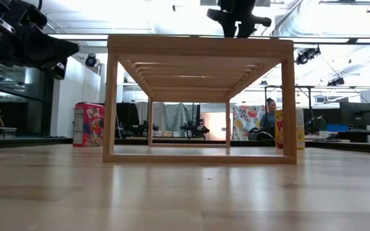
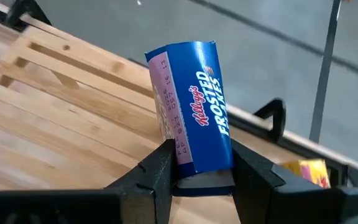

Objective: Stack cereal on shelf
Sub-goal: Put the top blue cereal box on the shelf

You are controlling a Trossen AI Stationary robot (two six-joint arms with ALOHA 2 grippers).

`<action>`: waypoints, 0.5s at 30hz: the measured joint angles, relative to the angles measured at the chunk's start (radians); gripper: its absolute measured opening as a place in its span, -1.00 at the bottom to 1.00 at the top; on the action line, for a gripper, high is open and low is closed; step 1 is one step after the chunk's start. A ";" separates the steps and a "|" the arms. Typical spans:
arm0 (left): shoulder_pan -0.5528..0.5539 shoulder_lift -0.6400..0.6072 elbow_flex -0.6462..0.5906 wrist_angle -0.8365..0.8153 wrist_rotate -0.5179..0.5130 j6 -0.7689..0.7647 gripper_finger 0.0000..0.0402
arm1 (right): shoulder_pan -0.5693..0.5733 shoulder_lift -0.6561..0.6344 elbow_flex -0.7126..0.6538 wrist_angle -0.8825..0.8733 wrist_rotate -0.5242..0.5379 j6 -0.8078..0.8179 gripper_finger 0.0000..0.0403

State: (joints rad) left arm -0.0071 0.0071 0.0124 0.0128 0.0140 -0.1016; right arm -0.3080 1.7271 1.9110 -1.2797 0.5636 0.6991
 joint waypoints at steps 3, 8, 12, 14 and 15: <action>0.000 0.000 0.000 0.000 0.000 0.000 -1.00 | -0.024 0.000 0.000 0.003 -0.047 0.057 -0.40; 0.000 0.000 0.000 0.000 0.000 0.000 -1.00 | -0.053 0.000 0.000 0.011 -0.100 0.200 -0.40; 0.000 0.000 0.000 0.000 0.000 0.000 -1.00 | -0.060 0.000 0.000 0.011 -0.104 0.243 -0.40; 0.000 0.000 0.000 0.000 0.000 0.000 -1.00 | -0.059 0.000 0.000 0.011 -0.105 0.243 -0.40; 0.000 0.000 0.000 0.000 0.000 0.000 -1.00 | -0.059 0.000 0.000 0.011 -0.108 0.241 -0.40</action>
State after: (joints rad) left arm -0.0072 0.0073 0.0125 0.0126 0.0139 -0.1016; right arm -0.3672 1.7271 1.9110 -1.2682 0.4559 0.9401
